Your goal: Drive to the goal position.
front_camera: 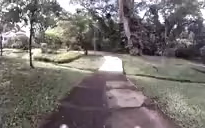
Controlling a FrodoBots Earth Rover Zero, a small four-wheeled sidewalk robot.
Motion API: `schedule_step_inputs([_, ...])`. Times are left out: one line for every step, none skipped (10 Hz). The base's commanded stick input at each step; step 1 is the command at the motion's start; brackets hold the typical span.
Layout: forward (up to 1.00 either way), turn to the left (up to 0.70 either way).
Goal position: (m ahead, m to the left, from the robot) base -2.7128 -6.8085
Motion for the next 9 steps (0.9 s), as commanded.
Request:
schedule_step_inputs([0.50, 0.00])
schedule_step_inputs([0.50, 0.00])
schedule_step_inputs([0.50, 0.00])
schedule_step_inputs([0.50, 0.00])
schedule_step_inputs([0.50, 0.00])
schedule_step_inputs([0.50, 0.00])
schedule_step_inputs([0.50, 0.00])
schedule_step_inputs([0.50, 0.00])
schedule_step_inputs([0.50, 0.00])
